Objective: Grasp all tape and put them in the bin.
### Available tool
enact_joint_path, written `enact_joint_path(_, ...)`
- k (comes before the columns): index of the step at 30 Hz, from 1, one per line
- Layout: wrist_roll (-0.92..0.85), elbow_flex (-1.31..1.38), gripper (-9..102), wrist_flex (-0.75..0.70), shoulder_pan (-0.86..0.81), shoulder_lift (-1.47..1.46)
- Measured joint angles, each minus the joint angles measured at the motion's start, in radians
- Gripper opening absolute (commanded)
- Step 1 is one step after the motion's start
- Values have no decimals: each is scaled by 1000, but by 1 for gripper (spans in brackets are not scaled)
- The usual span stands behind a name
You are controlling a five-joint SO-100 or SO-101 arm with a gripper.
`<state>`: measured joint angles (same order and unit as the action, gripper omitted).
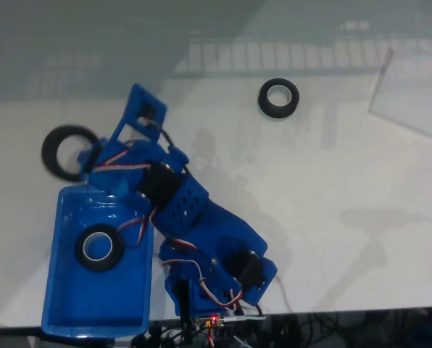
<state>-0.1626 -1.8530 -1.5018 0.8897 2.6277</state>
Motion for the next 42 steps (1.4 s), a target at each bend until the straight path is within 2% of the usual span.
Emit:
enact_joint_path(6,-40,-77,0,-20,187,8)
enact_joint_path(13,-110,-173,0,-25,311,-61)
enact_joint_path(26,-290,-291,0,-25,290,-282)
enact_joint_path(31,-305,-301,1,-25,276,-302)
enact_joint_path(39,-296,-301,34,-17,253,-313)
enact_joint_path(42,-267,-301,40,0,230,-313)
